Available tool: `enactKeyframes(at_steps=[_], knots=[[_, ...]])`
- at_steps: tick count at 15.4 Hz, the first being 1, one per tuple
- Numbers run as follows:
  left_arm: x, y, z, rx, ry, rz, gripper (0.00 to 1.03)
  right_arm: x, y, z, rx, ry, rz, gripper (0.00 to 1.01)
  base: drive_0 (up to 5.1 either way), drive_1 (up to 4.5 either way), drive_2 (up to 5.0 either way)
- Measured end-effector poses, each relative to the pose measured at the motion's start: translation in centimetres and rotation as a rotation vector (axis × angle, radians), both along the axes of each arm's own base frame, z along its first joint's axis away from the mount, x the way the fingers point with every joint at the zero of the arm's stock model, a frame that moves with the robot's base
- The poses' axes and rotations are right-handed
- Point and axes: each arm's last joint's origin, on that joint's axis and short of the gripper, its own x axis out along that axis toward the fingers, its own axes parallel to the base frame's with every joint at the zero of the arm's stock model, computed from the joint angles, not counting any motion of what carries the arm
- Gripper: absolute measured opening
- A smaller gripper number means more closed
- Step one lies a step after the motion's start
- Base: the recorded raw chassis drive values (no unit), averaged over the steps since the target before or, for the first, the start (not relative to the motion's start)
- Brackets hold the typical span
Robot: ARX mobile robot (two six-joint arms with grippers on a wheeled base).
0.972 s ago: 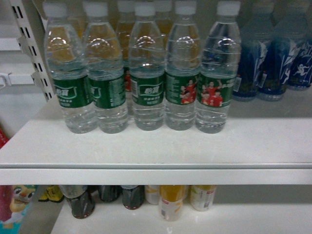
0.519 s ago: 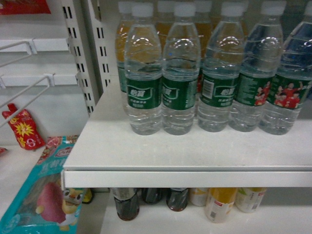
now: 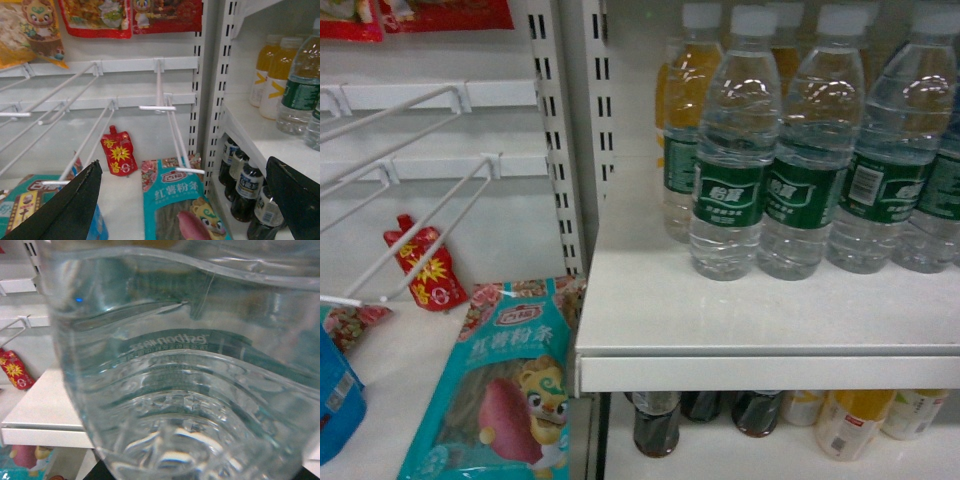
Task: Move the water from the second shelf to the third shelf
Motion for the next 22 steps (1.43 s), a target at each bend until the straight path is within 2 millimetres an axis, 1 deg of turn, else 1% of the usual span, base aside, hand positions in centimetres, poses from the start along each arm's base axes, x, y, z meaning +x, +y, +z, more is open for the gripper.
enactKeyframes(at_steps=[3, 4, 5, 6, 7, 8, 9, 13, 19, 22], knots=[[0.0, 0.0, 0.0, 0.000, 0.002, 0.005, 0.98, 0.0, 0.1, 0.1, 0.002, -0.007, 0.016, 0.39, 0.0, 0.00, 0.0], [0.0, 0.0, 0.0, 0.000, -0.003, 0.000, 0.98, -0.1, 0.2, -0.2, 0.013, 0.035, -0.018, 0.39, 0.0, 0.00, 0.0], [0.0, 0.0, 0.0, 0.000, -0.002, 0.000, 0.98, -0.4, 0.1, -0.4, 0.072, 0.092, -0.140, 0.39, 0.0, 0.00, 0.0], [0.0, 0.0, 0.0, 0.000, -0.002, 0.000, 0.98, 1.0, -0.5, 1.0, 0.089, 0.048, -0.161, 0.39, 0.0, 0.00, 0.0], [0.0, 0.0, 0.0, 0.000, -0.002, -0.001, 0.98, 4.1, -0.6, 0.0, 0.044, 0.111, -0.141, 0.39, 0.0, 0.00, 0.0], [0.0, 0.0, 0.0, 0.000, -0.002, 0.000, 0.98, 5.6, -0.6, -0.7, 0.031, 0.140, -0.139, 0.39, 0.0, 0.00, 0.0], [0.0, 0.0, 0.0, 0.000, -0.002, -0.001, 0.98, 6.7, -0.6, -0.9, 0.028, 0.152, -0.139, 0.39, 0.0, 0.00, 0.0], [0.0, 0.0, 0.0, 0.000, -0.002, 0.000, 0.98, 7.5, -0.5, -1.0, 0.027, 0.159, -0.138, 0.39, 0.0, 0.00, 0.0], [0.0, 0.0, 0.0, 0.000, -0.002, 0.000, 0.98, 12.3, -0.2, -0.6, 0.018, 0.166, -0.132, 0.39, 0.0, 0.00, 0.0], [0.0, 0.0, 0.0, 0.000, -0.002, 0.000, 0.98, 13.7, 0.2, -1.2, 0.011, 0.185, -0.122, 0.39, 0.0, 0.00, 0.0]])
